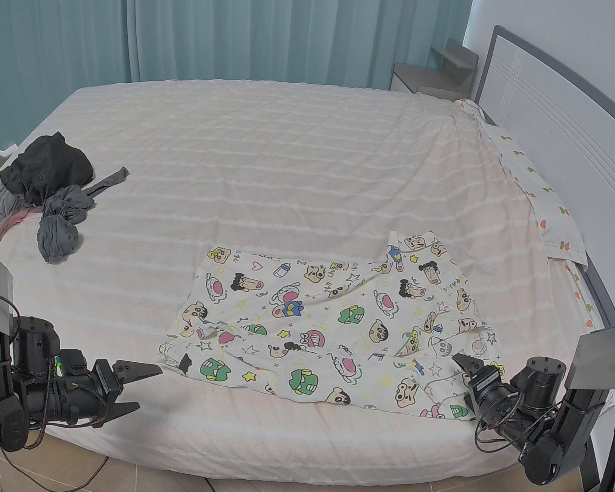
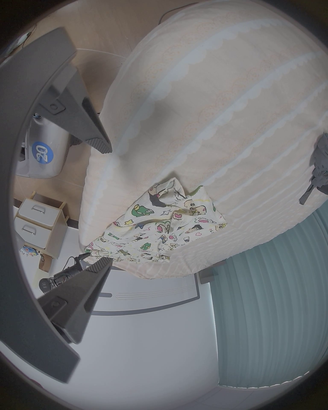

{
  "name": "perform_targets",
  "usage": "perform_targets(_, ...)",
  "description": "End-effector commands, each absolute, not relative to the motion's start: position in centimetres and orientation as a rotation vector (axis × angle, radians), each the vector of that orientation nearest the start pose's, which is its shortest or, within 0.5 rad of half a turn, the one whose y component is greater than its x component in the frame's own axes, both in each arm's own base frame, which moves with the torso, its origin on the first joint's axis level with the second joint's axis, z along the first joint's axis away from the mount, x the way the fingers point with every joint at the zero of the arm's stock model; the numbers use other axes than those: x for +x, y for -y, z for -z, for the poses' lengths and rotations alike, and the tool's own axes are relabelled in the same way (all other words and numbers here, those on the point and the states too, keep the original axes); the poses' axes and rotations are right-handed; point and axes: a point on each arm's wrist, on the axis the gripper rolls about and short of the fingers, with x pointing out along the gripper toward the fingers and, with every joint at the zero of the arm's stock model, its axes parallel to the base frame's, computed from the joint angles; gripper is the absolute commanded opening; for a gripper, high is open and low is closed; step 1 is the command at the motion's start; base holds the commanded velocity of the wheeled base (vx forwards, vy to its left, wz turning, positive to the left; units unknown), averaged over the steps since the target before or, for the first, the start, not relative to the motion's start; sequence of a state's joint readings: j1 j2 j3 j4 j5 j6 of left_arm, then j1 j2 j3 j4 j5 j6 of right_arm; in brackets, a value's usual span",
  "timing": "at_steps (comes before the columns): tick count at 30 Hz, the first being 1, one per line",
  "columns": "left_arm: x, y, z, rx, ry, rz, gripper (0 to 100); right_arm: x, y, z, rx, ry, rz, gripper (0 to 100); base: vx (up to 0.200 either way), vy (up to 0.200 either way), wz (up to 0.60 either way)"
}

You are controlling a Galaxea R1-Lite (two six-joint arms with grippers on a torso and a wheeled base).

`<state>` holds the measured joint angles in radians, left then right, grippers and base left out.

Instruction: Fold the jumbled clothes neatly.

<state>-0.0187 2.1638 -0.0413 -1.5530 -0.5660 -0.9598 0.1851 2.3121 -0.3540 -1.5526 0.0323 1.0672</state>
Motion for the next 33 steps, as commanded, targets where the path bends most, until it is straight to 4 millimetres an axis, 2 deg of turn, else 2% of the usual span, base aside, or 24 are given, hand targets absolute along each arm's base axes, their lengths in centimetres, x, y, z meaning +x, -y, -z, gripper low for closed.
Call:
perform_targets(1,22.4,1.6,-0.7,-1.063,-0.793,0.259,100,30.1,-5.6,1.5,1.019,-0.471,0.019,100,0.000,0.000,0.00)
perform_targets(9,22.4,1.7,-0.6,-1.062,-0.794,0.260,100,31.3,-5.9,1.6,1.022,-0.444,0.002,100,0.000,0.000,0.00)
perform_targets(10,22.4,1.7,-0.6,-1.062,-0.794,0.260,100,31.4,-5.8,1.7,1.021,-0.444,0.004,0,0.000,0.000,0.00)
perform_targets(22,22.4,1.7,-0.6,-1.062,-0.794,0.260,100,31.2,-5.8,0.8,1.023,-0.423,-0.001,0,0.000,0.000,0.00)
perform_targets(33,22.4,1.7,-0.6,-1.062,-0.794,0.260,100,31.0,-6.1,-3.8,1.013,-0.421,-0.013,0,0.000,0.000,0.00)
